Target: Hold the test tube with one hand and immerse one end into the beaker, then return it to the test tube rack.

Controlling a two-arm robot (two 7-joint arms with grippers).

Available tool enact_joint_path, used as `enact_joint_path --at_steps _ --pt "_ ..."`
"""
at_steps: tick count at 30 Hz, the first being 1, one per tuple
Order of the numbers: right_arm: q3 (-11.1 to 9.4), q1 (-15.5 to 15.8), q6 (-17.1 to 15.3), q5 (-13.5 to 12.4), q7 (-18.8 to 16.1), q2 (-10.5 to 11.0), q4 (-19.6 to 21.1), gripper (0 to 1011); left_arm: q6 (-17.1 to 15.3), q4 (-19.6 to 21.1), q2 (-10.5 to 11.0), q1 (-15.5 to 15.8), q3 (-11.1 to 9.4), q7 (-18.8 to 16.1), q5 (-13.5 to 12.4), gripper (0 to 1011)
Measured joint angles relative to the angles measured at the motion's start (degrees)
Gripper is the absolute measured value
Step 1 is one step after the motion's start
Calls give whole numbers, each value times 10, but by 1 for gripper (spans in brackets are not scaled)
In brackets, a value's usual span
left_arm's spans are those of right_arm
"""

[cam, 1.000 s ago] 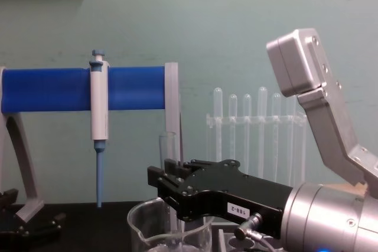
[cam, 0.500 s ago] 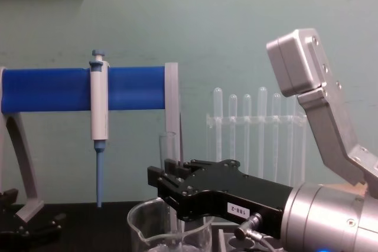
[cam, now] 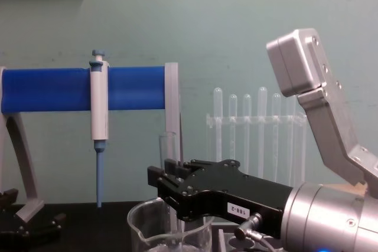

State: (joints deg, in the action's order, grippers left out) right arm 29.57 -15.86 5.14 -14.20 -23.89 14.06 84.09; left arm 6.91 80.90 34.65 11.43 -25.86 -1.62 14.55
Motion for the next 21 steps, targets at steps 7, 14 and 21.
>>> enact_joint_path --at_steps 7,14,21 --pt "0 0 0 0 0 0 0 226 0 0 0 0 0 0 0 1000" --pt "0 0 0 0 0 0 0 226 0 0 0 0 0 0 0 1000" --pt "0 0 0 0 0 0 0 226 0 0 0 0 0 0 0 1000"
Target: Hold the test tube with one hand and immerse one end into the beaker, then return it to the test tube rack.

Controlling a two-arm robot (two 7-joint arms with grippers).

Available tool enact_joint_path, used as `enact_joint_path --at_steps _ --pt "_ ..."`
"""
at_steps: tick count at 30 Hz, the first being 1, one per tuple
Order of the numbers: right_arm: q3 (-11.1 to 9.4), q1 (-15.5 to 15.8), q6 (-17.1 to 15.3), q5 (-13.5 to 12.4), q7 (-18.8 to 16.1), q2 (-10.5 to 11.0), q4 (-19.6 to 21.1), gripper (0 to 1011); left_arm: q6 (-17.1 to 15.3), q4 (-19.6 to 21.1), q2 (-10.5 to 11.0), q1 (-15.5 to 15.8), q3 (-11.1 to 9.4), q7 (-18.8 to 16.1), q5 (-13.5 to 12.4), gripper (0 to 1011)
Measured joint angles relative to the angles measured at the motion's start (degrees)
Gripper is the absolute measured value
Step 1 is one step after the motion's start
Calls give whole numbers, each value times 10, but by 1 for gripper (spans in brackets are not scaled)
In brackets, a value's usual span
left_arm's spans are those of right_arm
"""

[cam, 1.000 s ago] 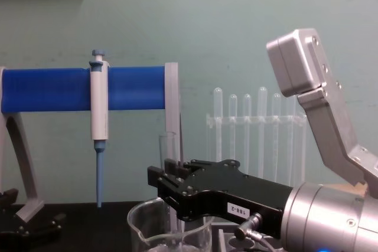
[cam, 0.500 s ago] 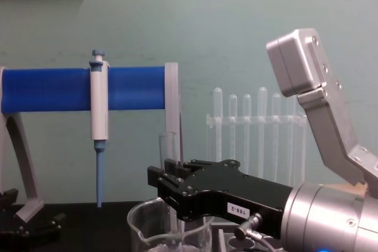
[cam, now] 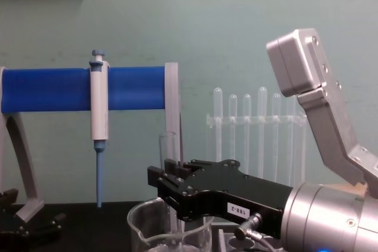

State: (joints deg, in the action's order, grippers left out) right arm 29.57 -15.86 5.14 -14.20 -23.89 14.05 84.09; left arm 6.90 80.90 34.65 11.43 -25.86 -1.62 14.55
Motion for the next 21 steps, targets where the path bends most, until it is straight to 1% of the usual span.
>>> enact_joint_path --at_steps 21 --pt "0 0 0 0 0 0 0 226 0 0 0 0 0 0 0 1000"
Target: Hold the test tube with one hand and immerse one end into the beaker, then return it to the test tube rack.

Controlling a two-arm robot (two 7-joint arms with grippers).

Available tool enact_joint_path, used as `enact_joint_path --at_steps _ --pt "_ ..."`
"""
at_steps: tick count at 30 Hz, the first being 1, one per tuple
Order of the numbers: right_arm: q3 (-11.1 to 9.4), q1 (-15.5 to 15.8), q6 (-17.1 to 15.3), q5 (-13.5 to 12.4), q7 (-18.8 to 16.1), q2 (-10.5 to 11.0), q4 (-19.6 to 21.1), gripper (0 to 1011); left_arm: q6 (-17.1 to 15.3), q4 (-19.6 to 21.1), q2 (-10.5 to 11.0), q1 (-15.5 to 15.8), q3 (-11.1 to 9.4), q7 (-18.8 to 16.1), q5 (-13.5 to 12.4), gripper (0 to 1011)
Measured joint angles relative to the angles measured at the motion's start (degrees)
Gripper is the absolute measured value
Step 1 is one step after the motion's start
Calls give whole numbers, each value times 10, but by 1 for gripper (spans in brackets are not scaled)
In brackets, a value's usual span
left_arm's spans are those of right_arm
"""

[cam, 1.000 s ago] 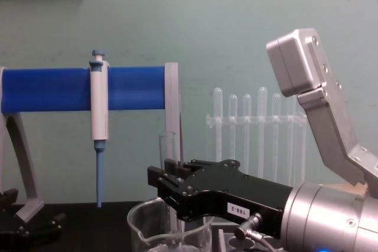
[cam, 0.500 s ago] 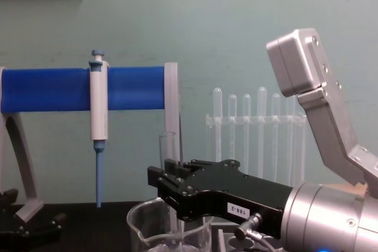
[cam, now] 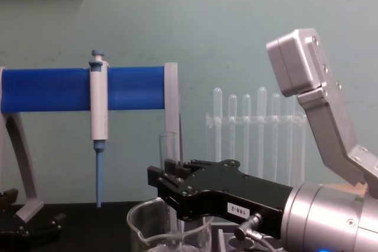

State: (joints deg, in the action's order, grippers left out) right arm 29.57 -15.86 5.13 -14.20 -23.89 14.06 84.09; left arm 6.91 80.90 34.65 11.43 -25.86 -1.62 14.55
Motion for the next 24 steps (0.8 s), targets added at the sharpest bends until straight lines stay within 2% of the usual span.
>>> enact_joint_path --at_steps 24 --pt "0 0 0 0 0 0 0 226 0 0 0 0 0 0 0 1000"
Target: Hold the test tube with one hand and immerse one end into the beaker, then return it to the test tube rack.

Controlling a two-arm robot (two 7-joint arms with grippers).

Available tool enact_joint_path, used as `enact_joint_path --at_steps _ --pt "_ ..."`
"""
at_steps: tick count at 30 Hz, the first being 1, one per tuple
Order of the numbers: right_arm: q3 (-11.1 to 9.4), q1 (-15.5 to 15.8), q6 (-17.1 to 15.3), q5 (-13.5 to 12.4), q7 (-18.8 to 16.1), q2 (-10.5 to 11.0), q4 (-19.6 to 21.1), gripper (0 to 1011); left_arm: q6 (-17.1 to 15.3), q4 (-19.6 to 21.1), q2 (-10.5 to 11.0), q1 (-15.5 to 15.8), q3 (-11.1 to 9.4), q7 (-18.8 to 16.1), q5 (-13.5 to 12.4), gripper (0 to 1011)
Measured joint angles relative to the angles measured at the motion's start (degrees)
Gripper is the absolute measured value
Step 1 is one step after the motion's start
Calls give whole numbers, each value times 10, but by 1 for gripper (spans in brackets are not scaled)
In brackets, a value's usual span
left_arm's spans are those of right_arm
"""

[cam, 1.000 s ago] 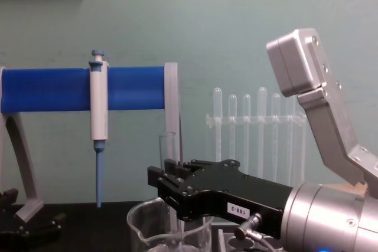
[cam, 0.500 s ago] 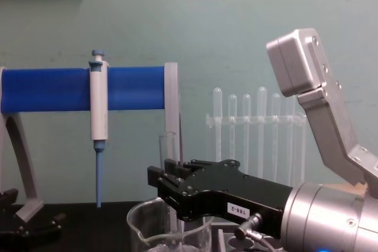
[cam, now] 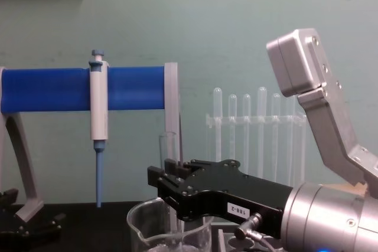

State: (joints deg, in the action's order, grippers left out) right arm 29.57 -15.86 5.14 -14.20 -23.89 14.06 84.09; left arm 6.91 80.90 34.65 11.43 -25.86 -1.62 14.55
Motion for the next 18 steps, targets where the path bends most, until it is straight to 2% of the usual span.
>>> enact_joint_path --at_steps 18 --pt "0 0 0 0 0 0 0 226 0 0 0 0 0 0 0 1000"
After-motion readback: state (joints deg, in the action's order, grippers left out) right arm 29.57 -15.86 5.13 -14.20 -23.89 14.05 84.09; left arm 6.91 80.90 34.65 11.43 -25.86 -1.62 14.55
